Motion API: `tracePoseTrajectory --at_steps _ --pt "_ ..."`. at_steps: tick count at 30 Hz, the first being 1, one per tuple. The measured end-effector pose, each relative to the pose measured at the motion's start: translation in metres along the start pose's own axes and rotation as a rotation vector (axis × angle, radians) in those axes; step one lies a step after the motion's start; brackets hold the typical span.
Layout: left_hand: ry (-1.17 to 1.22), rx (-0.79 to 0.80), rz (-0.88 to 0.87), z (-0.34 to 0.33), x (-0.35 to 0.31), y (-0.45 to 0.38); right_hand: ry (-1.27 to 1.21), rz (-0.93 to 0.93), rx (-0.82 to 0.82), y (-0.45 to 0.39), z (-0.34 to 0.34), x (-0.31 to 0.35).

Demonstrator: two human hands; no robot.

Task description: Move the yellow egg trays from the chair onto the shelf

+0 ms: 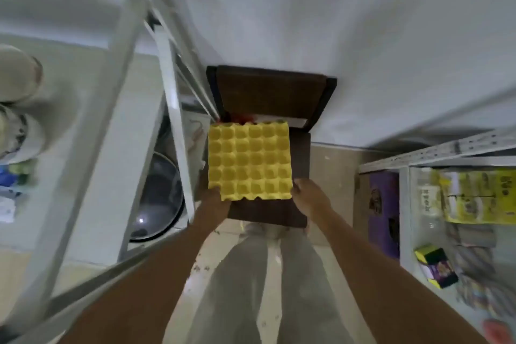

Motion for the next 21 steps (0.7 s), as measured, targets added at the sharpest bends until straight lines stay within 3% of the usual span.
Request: tracePoseTrajectory --at_steps 4,9,12,18,21 --pt "0.062 -0.223 0.161 0.015 0.016 -0.067 -0.014 -0.033 -0.029 -0.075 -0.003 0.008" --pt "-0.012 -0.246 0.236 0.006 0.041 -0.120 -0.003 -0.126 -0.172 -0.133 -0.014 -0.005" --pt "-0.037 -0.227 0.300 0.002 0.051 -0.142 0.041 -0.194 -0.174 -0.153 -0.023 -0.013" --pt "-0.155 -0.518 0.307 -0.005 0.057 -0.151 -0.016 -0.181 -0.291 -0.172 -0.042 -0.022" --pt "-0.206 -0.565 0.315 -0.008 0.058 -0.153 0.033 -0.143 -0.367 -0.171 -0.045 -0.025"
Point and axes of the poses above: each hand's wrist, its own y-axis away from the middle knuckle, its own z-axis out of the back of the hand, x = y × z, the point moved 3 cm from there along -y, towards the middle knuckle, and after that the axes turned 1 degree about y, right-handed, at the moved point
